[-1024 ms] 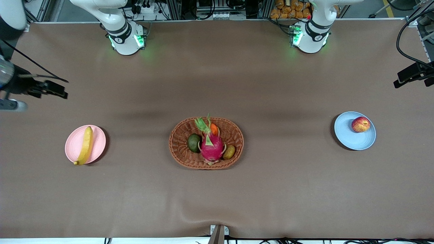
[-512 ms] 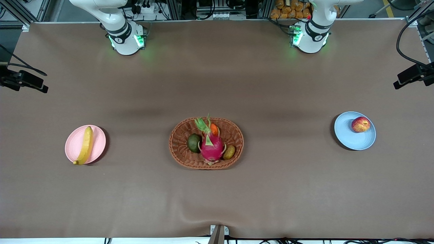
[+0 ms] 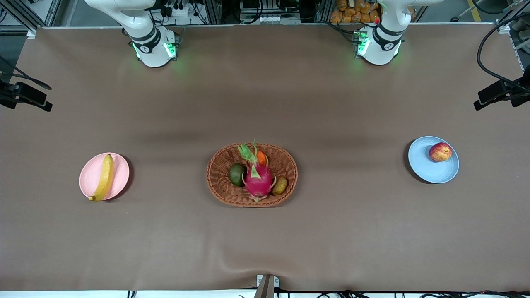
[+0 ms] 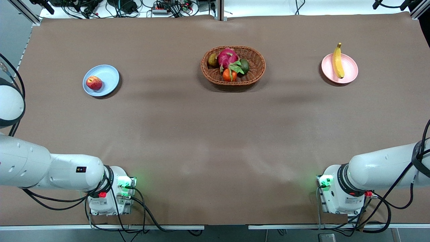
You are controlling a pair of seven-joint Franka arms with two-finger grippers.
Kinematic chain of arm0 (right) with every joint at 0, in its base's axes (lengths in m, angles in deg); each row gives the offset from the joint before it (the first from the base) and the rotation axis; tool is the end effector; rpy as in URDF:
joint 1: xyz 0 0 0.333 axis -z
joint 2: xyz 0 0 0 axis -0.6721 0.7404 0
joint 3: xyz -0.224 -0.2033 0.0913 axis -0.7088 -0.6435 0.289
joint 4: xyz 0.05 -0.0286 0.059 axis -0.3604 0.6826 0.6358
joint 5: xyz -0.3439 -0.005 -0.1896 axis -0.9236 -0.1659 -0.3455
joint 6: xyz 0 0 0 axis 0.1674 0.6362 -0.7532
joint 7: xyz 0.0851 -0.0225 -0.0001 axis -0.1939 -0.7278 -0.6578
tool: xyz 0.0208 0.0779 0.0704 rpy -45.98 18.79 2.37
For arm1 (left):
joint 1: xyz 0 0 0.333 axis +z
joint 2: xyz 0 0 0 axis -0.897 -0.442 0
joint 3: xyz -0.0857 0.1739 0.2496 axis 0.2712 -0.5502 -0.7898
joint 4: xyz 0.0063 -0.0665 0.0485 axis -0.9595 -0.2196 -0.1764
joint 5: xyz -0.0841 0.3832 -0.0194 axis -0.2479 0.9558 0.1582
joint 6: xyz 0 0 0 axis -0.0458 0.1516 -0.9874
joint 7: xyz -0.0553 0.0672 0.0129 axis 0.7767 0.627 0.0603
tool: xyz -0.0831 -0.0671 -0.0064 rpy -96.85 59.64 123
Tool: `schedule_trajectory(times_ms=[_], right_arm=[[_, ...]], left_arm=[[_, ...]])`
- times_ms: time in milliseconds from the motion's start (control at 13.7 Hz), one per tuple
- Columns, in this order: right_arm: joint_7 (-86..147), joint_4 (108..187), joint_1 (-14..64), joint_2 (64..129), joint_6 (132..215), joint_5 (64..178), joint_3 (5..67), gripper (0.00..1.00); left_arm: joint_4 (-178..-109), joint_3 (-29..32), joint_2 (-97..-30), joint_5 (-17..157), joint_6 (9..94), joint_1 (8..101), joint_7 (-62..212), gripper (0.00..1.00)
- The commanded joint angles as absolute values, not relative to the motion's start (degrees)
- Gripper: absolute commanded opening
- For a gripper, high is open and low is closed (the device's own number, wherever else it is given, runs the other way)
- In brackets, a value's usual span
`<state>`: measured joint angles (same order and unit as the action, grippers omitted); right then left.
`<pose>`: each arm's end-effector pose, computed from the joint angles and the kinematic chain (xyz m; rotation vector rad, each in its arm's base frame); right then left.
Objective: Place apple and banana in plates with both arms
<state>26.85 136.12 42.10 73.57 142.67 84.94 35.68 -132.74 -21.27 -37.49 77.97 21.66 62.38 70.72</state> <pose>0.5441 -0.0532 0.6328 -3.1182 0.1114 0.0915 0.5469 0.0278 0.6346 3.1129 0.1516 -0.0332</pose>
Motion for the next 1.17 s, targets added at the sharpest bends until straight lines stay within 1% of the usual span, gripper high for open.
schedule_trajectory(times_ms=[0,366,1098], right_arm=[[29.24,134.79,41.62,73.91,141.6,84.06,35.37,1.0],[28.46,134.97,41.53,73.91,140.37,84.06,35.46,1.0],[28.46,135.23,41.44,74.43,141.24,84.77,35.46,1.0]], left_arm=[[-132.26,-21.11,-37.66,78.47,21.43,62.8,71.42,1.0],[-131.82,-21.11,-37.66,78.56,21.43,62.71,71.42,1.0],[-131.91,-21.2,-37.49,79.53,21.17,62.62,67.47,1.0]])
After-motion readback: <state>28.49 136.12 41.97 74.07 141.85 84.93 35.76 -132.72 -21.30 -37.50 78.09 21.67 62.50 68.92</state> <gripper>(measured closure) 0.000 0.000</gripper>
